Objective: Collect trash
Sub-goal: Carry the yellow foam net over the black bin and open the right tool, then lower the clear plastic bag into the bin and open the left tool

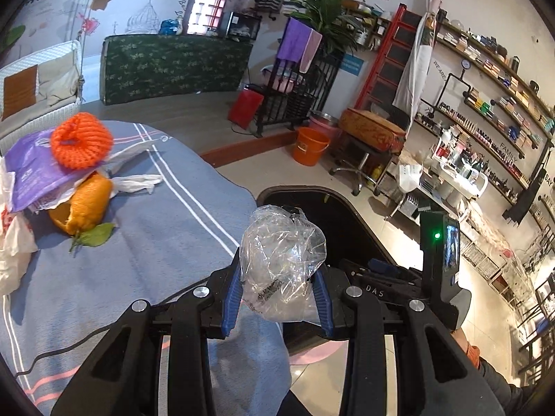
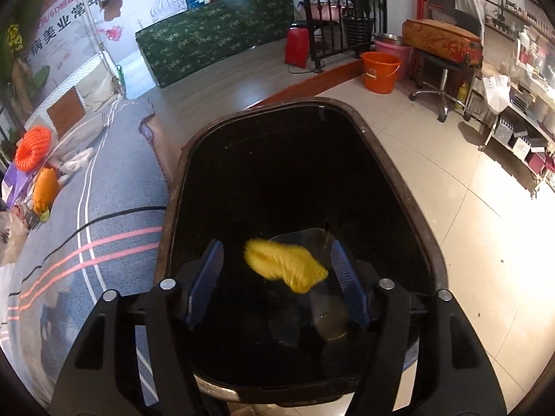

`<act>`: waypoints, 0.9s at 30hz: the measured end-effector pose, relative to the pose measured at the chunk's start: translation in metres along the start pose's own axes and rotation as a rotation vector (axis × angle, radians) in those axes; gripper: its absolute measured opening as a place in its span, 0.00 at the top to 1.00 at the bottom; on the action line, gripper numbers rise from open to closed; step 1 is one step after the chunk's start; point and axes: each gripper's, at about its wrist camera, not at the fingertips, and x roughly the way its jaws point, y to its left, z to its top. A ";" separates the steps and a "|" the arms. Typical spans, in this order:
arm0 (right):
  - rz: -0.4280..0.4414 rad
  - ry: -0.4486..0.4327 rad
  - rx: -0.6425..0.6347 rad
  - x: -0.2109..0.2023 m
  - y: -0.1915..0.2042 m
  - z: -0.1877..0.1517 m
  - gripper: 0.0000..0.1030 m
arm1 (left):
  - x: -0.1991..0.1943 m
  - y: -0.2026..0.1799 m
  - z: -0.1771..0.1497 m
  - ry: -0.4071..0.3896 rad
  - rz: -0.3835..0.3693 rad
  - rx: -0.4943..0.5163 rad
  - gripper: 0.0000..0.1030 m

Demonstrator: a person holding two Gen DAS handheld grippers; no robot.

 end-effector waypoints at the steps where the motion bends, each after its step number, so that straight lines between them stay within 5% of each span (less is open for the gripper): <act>1: -0.008 -0.013 0.004 -0.004 -0.002 0.001 0.35 | 0.003 -0.003 0.000 0.007 -0.002 0.006 0.65; 11: -0.117 -0.160 0.053 -0.053 -0.034 0.013 0.28 | 0.039 -0.035 0.009 0.065 -0.041 0.068 0.65; 27: -0.191 -0.202 0.144 -0.068 -0.085 0.022 0.28 | 0.109 -0.077 0.013 0.215 -0.056 0.161 0.64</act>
